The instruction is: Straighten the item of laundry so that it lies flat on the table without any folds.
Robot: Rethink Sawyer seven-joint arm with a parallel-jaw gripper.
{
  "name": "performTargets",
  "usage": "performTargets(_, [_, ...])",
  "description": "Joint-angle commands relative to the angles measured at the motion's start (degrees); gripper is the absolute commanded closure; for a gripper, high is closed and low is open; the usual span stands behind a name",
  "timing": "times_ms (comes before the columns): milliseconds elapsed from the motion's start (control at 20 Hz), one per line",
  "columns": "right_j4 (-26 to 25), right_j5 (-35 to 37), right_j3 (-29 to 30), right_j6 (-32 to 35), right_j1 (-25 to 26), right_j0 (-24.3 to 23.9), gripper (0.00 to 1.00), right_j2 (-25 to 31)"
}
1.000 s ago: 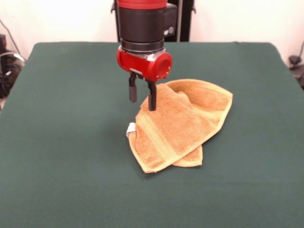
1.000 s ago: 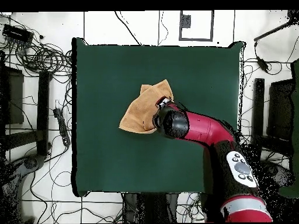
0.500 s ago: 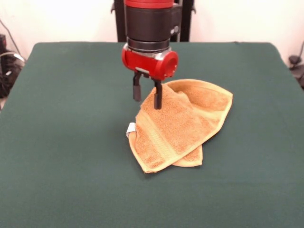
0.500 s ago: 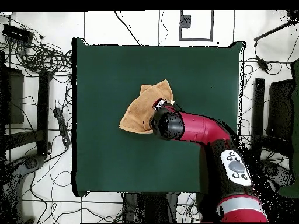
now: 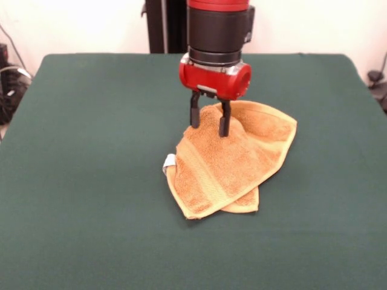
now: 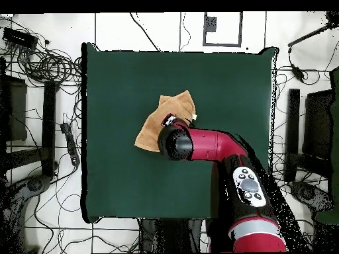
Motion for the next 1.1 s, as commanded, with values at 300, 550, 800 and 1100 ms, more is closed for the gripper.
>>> performTargets(300, [2.1, 3.1, 1.7, 1.9, 2.2, -1.2, 0.00, 6.3])
performTargets(550, [2.6, 4.8, -0.2, 1.8, 3.0, -1.0, 0.00, 6.6])
performTargets(800, [2.0, 5.7, -2.9, 1.8, 3.7, 1.3, 0.00, 4.9])
performTargets(1100, [1.6, 5.5, -5.1, 2.3, 4.5, 3.0, 0.00, 3.2])
